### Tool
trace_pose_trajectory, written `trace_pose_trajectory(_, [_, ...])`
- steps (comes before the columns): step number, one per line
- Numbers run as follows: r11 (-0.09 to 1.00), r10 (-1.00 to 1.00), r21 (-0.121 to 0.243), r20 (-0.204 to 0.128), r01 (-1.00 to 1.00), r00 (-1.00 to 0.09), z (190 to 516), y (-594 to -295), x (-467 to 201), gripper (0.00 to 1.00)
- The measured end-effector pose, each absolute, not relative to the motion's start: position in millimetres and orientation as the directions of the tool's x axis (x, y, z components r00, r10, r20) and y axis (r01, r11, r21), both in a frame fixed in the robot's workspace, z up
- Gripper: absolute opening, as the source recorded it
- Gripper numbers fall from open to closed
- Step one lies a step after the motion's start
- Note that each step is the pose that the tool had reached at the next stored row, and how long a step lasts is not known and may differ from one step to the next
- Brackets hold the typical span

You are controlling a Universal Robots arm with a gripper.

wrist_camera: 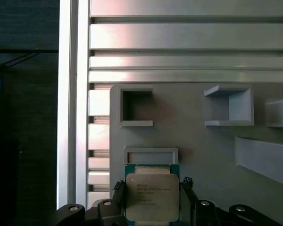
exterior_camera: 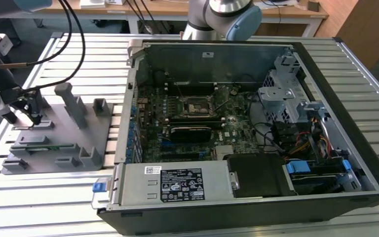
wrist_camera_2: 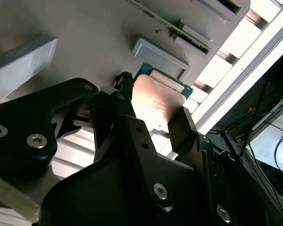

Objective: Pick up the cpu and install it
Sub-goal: 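Pick up the cpu and move it towards the insertion slot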

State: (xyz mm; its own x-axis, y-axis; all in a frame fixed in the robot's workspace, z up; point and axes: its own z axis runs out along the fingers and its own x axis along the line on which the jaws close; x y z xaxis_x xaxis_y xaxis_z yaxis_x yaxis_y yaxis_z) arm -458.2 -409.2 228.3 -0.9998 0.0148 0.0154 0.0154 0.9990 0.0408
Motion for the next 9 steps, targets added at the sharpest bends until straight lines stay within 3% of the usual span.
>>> trace_pose_trajectory(9, [0.999,0.015,0.041,0.015,0.015,-1.0,230.2,-409.2,-458.3,0.54])
